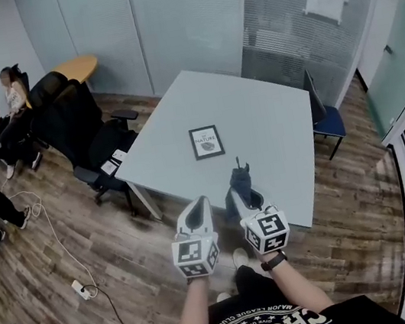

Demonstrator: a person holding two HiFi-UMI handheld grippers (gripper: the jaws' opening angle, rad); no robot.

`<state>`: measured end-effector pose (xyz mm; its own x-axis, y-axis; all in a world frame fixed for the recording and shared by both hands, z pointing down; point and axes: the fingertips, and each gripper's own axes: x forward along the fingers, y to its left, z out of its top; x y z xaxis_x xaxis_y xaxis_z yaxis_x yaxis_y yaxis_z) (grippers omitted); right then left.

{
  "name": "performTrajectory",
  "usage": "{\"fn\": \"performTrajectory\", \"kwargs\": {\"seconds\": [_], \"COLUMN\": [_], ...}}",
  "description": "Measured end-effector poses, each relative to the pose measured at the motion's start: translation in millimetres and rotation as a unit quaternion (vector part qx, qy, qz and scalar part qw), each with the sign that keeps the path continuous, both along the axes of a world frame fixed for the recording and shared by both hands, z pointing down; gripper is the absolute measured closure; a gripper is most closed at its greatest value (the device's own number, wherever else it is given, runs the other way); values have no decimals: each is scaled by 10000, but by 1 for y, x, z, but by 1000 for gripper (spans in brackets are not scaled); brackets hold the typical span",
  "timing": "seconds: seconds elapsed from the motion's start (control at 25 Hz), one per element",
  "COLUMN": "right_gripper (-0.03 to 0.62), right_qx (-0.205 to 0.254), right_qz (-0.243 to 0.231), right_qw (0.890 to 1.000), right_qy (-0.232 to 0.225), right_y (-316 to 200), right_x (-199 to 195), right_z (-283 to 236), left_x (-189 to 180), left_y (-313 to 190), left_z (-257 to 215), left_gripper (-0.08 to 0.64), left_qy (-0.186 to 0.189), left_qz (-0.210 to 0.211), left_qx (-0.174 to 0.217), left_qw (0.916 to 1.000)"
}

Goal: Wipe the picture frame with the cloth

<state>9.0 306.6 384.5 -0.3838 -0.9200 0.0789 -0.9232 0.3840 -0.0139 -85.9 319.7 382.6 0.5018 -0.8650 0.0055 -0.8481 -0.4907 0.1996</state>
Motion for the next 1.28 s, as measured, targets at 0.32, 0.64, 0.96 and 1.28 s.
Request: {"fn": "performTrajectory", "kwargs": {"seconds": [0.32,0.64,0.96,1.28], "right_gripper": [518,518,518,518], "right_qx": [84,-168,-154,-228], "right_qz": [-66,-57,-192,-309], "right_qw": [9999,9998,9997,9990], "right_qy": [-75,-34,-89,-211], "right_y": [-90,-163,-214,-259], "right_x": [29,65,85,109], "right_z": [-13,-5,-8,-2], "left_x": [27,61,85,111], "left_y": [-87,-154,-206,-250], "left_z": [-19,-19,-24,-14], "left_gripper": [554,554,554,554], "left_qy": [-195,-339,-453,-517], "left_qz": [-148,-216,-296,-384], "left_qx": [168,129,156,18], "left_qw": [9996,9991,9984,9979]}}
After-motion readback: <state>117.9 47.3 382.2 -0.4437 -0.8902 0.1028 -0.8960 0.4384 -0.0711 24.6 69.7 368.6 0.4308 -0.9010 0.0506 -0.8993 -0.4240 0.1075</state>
